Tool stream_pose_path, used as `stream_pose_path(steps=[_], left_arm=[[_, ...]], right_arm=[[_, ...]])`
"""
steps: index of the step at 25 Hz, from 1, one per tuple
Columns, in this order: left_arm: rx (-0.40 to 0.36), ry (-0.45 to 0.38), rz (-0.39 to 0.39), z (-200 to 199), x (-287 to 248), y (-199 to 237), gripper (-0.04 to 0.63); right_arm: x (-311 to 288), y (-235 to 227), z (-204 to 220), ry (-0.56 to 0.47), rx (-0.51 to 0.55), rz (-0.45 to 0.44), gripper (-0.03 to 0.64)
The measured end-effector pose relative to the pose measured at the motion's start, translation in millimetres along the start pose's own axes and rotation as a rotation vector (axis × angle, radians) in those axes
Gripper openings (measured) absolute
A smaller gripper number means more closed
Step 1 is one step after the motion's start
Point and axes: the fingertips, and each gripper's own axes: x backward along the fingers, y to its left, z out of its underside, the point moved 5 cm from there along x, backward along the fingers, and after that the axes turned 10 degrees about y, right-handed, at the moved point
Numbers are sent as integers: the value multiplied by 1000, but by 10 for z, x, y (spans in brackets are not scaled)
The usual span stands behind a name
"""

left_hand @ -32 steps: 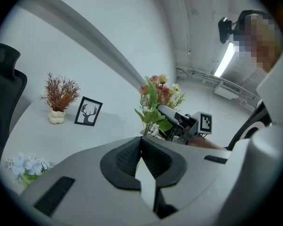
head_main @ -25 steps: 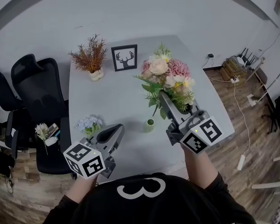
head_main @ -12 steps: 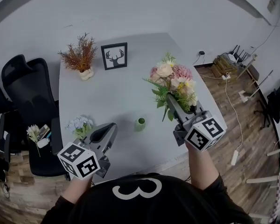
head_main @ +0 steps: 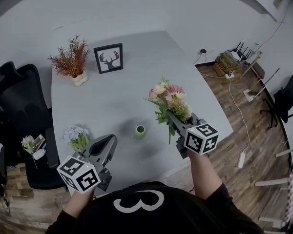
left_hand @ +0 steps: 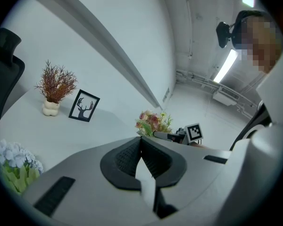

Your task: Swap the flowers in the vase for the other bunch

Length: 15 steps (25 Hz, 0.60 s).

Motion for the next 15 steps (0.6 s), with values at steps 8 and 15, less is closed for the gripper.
stream_pose_path(steps=[8,15], left_arm=[[35,20,-17,75,4,124,11],[65,28,-47,104,42,309,11]], right_arm=[[-340,-308,356,154,-62,48,97],[-695,-564,661,259,-126,70,92]])
